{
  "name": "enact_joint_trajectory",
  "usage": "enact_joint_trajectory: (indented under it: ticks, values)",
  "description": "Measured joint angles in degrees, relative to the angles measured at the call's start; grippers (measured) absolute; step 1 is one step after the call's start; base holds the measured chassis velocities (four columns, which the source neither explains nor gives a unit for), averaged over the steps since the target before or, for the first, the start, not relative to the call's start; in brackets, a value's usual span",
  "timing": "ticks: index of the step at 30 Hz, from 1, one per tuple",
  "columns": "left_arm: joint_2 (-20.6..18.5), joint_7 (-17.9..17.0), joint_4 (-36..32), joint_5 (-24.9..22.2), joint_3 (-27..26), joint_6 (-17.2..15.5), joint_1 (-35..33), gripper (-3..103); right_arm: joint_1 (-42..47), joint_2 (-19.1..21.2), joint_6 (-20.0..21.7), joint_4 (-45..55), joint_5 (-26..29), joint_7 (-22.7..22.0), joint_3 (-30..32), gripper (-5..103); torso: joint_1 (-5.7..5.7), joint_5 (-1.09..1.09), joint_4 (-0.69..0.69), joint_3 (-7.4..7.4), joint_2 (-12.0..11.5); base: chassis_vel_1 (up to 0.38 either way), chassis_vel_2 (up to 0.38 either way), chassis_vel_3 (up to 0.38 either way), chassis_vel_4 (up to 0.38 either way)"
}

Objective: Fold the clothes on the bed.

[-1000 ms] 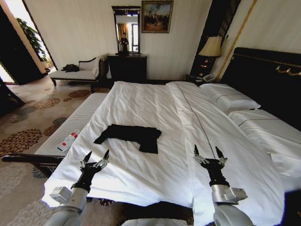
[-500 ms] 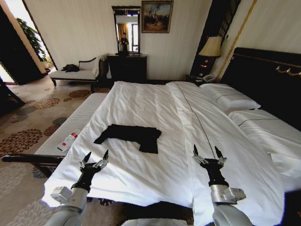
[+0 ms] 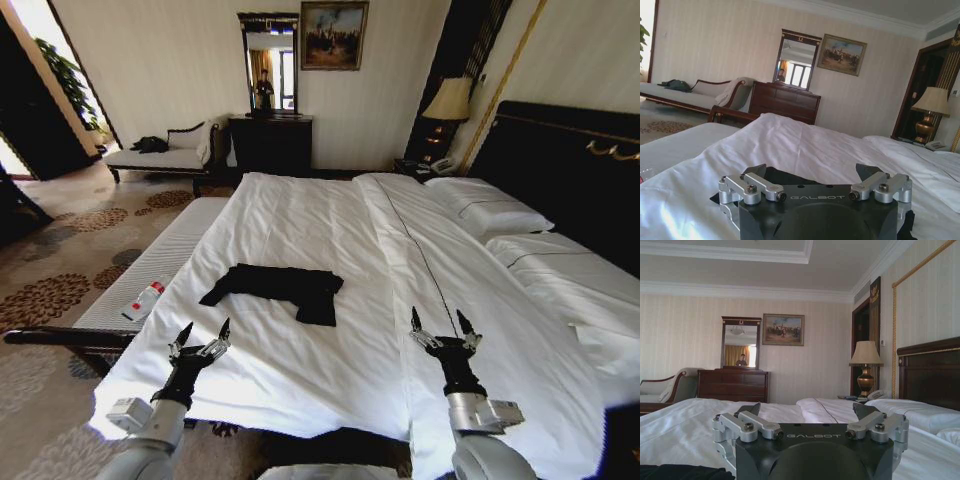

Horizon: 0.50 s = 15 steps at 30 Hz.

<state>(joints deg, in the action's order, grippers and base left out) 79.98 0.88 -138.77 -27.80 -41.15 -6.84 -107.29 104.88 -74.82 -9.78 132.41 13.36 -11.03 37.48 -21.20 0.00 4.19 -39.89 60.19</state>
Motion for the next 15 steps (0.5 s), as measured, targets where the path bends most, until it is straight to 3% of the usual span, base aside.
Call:
enact_joint_trajectory:
  ticks: [15]
  values:
    - [-0.2, 0.1, 0.7, 0.0, 0.0, 0.2, 0.5, 100, -0.1, -0.4, 0.0, -0.5, -0.3, -0.1, -0.3, 100, 0.0, 0.0, 0.0, 0.0, 0.0, 0.02, 0.02, -0.021, -0.028]
